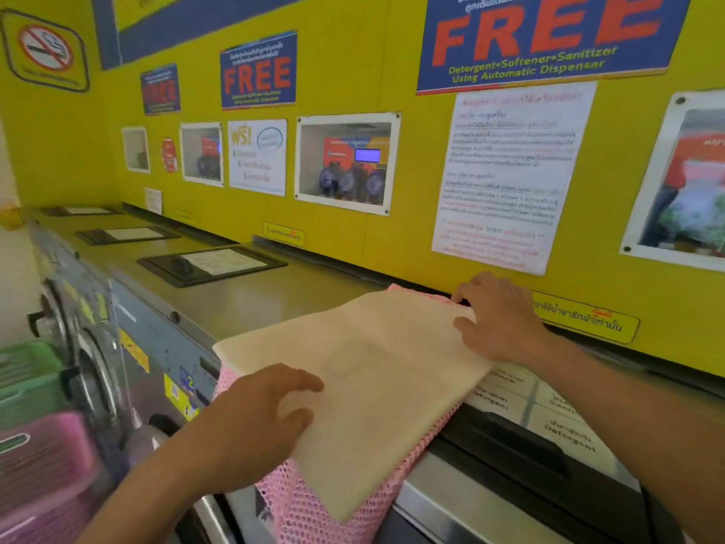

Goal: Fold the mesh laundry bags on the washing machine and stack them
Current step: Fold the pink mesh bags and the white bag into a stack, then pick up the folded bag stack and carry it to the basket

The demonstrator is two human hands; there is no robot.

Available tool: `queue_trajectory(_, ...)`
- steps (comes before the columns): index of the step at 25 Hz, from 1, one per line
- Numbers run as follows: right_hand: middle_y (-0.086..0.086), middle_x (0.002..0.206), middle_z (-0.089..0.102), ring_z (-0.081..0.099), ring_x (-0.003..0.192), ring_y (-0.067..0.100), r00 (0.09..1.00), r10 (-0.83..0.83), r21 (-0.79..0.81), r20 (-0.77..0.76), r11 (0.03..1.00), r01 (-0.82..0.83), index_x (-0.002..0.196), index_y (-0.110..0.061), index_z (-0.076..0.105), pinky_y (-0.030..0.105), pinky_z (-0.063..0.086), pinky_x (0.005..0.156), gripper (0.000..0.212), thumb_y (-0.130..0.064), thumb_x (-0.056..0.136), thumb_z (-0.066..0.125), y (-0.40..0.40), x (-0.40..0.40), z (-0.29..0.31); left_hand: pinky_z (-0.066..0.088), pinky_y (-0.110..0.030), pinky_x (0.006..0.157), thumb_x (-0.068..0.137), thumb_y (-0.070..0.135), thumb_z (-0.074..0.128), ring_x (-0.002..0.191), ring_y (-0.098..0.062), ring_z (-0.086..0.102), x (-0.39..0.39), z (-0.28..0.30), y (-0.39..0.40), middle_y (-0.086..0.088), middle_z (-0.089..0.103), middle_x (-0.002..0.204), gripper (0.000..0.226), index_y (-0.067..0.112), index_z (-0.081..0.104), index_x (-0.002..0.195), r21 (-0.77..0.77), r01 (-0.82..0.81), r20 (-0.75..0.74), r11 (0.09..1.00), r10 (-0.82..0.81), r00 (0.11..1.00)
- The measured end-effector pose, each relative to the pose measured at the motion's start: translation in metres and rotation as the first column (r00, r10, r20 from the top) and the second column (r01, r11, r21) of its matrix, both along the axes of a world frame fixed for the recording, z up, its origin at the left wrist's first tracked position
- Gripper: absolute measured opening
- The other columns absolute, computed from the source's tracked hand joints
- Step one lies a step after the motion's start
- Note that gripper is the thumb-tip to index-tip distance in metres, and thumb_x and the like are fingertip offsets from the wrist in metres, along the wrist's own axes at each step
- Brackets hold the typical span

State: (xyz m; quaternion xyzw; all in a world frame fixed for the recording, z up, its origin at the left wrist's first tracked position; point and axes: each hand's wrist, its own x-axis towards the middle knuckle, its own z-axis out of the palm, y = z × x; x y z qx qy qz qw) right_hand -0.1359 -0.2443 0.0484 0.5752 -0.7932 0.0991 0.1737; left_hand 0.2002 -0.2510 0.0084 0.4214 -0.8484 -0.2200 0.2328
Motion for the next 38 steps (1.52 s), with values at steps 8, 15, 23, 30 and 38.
queue_trajectory(8,-0.002,0.141,0.047,0.045,0.122,0.017,0.899,0.224,0.282,0.377,0.897,-0.341,0.132,-0.033,0.049,0.037,0.034,0.106,0.037,-0.042,0.096,0.048,0.002,0.032,-0.029,0.002,-0.047,0.118,0.086,0.027,0.060,0.145,-0.020,-0.002,0.030,-0.038,-0.032,0.009,0.004,0.157,0.078,0.053,0.018,0.146,-0.393,-0.037,0.276,0.919,0.157,0.948)
queue_trajectory(15,-0.012,0.136,0.051,0.046,0.125,0.013,0.872,0.436,0.084,0.224,0.882,-0.463,0.130,-0.034,0.052,0.038,0.036,0.108,0.039,-0.030,0.092,0.046,0.048,0.106,-0.008,-0.016,-0.055,0.115,0.071,0.048,0.073,0.142,-0.020,-0.039,0.027,-0.097,-0.036,0.000,-0.042,0.154,0.133,0.034,-0.038,0.143,-0.435,0.082,0.322,0.896,0.070,0.944)
queue_trajectory(23,0.024,0.157,-0.026,-0.008,0.146,0.051,0.934,0.348,0.514,-0.086,0.818,-0.257,0.150,-0.015,-0.023,0.075,0.003,0.109,0.108,-0.057,0.088,0.054,0.090,0.218,-0.058,0.016,-0.070,0.112,0.058,0.053,0.068,0.150,-0.040,-0.003,0.020,-0.131,-0.056,-0.025,-0.002,0.163,0.130,0.014,-0.009,0.156,-0.596,0.075,0.274,0.799,0.115,0.955)
queue_trajectory(30,0.023,0.111,0.049,0.053,0.086,0.039,0.852,0.329,0.341,-0.407,0.920,-0.193,0.127,-0.005,0.044,0.049,0.043,0.063,0.088,-0.048,0.057,0.076,0.074,0.206,-0.083,0.032,-0.060,0.105,0.059,0.037,0.077,0.128,-0.032,0.045,0.021,-0.107,-0.062,-0.010,0.048,0.141,0.091,0.026,0.036,0.139,-0.687,-0.044,0.025,0.725,0.083,0.996)
queue_trajectory(38,-0.013,0.116,0.046,0.053,0.101,0.013,0.839,0.539,0.190,0.075,0.818,-0.543,0.136,-0.046,0.036,0.036,0.050,0.078,0.054,-0.040,0.086,0.058,0.101,0.153,-0.006,0.053,-0.041,0.080,0.062,0.024,0.077,0.085,-0.022,0.069,0.049,-0.020,-0.038,0.000,0.071,0.102,0.055,0.022,0.064,0.115,-0.776,0.160,0.121,0.610,-0.106,0.987)
